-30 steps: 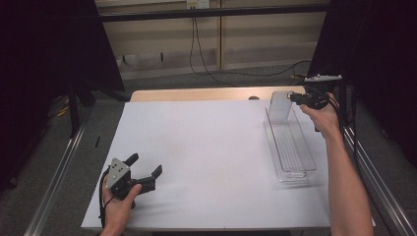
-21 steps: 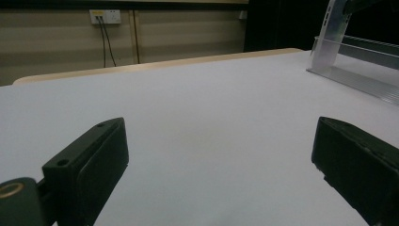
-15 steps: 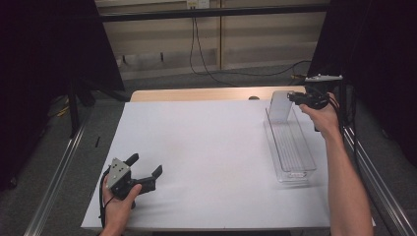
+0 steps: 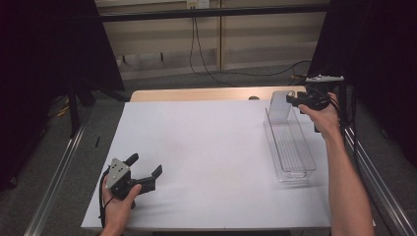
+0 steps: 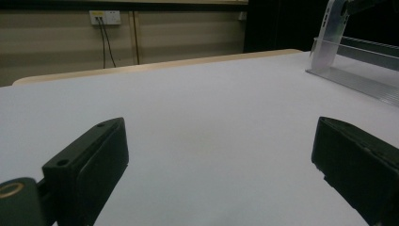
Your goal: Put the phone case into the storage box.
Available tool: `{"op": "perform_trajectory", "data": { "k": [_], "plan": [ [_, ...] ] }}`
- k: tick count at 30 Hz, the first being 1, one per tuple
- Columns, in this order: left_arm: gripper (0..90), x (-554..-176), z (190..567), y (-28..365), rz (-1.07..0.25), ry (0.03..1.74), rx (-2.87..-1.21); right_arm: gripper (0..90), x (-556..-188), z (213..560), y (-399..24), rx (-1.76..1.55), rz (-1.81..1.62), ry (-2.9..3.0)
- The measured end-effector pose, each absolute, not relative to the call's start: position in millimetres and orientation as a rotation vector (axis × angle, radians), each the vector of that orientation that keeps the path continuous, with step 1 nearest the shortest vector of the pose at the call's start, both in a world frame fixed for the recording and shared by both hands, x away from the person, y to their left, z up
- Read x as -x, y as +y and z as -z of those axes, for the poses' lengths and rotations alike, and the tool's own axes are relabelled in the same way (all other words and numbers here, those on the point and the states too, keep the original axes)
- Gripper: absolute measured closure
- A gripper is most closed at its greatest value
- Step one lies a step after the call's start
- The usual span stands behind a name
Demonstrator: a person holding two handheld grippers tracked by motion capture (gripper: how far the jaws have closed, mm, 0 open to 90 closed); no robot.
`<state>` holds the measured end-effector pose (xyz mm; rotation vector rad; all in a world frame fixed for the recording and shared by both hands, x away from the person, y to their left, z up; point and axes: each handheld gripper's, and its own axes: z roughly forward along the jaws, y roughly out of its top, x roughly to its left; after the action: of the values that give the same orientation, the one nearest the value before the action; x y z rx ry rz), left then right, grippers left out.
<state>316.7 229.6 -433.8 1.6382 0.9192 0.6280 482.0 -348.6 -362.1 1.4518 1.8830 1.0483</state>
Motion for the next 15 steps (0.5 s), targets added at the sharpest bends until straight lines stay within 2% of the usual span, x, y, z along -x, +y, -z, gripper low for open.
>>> {"op": "perform_trajectory", "data": {
  "k": [15],
  "plan": [
    [4.4,-316.4,433.5,228.4,-0.627,0.917,-1.640,2.2,-482.0,366.2,-352.7,-1.523,-1.042,1.860]
  ]
}}
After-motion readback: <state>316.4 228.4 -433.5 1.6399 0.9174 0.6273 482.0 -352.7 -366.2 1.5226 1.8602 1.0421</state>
